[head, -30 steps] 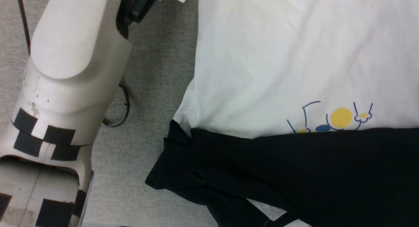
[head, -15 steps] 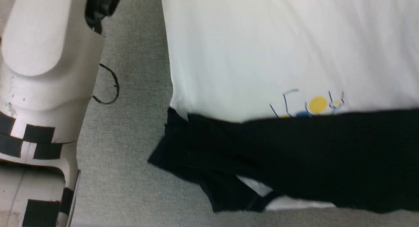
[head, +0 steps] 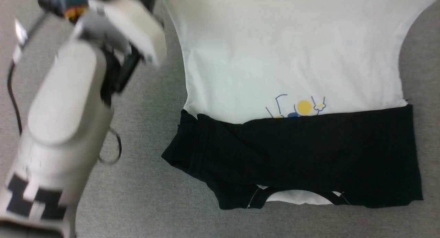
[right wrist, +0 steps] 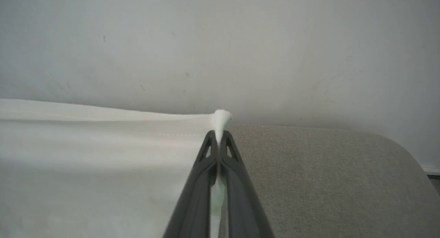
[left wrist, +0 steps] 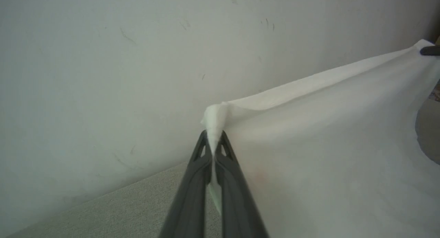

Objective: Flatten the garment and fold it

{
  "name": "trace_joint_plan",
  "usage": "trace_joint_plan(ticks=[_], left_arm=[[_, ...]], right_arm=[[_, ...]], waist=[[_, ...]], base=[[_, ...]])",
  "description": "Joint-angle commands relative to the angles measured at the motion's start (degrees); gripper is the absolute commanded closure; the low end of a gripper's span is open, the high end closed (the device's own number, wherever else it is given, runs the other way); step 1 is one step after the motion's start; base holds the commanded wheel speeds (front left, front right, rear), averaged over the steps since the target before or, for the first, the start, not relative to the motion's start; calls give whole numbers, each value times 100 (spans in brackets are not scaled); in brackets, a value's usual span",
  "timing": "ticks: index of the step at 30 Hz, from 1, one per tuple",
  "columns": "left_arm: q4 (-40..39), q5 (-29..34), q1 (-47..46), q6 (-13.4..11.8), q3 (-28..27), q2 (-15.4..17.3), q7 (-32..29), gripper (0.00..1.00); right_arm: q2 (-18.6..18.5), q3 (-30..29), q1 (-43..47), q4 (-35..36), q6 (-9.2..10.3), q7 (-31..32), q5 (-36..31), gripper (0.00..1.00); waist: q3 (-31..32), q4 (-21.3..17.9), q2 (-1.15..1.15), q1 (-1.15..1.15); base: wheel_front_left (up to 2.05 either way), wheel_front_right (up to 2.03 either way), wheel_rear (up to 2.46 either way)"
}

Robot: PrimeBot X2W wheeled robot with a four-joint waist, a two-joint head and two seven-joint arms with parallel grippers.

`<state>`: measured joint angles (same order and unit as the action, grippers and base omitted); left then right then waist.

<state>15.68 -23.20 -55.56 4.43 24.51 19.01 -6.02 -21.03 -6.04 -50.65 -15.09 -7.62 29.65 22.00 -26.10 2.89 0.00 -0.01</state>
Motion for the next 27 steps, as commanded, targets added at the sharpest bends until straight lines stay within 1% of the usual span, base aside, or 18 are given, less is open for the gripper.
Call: trace_joint_plan(ticks=[1,4,7,11,14,17,20,23,27], left_arm=[[-156,17,234,28,25,103,49,100],[-845,31,962,-39,89,300,159,100],[-1605,108,1752,-225,151,489,268,100],[-2514,304,2862,-503,336,708,440,100],[-2929,529,3597,-712,507,858,628,100],[-3206,589,4269,-1009,599,803,887,100],[-3317,662,4797,-1275,707,694,1159,100],[-3194,720,5146,-1352,851,640,1447,100],[-2854,734,5404,-1296,1051,595,1702,100]], right_arm=[[-34,4,233,132,13,-23,129,100],[-52,-60,973,651,13,10,523,100],[-31,-247,1822,1224,13,40,794,100],[206,-619,2963,1904,13,15,1022,100],[411,-796,3695,2338,13,-49,1091,100],[591,-861,4263,2612,13,-149,1153,100],[800,-938,4712,2784,13,-248,1257,100],[931,-919,5102,2937,13,-307,1359,100],[1001,-852,5537,3017,13,-351,1479,100]], waist=[[470,-58,0,1],[696,-58,0,1],[894,-50,0,1],[1090,-39,0,1],[1178,-56,0,1],[1231,-100,0,1],[1259,-112,0,1],[1255,-107,0,1],[1235,-106,0,1]], base=[[0,0,0],[0,0,0],[0,0,0],[0,0,0],[0,0,0],[0,0,0],[0,0,0],[0,0,0],[0,0,0]])
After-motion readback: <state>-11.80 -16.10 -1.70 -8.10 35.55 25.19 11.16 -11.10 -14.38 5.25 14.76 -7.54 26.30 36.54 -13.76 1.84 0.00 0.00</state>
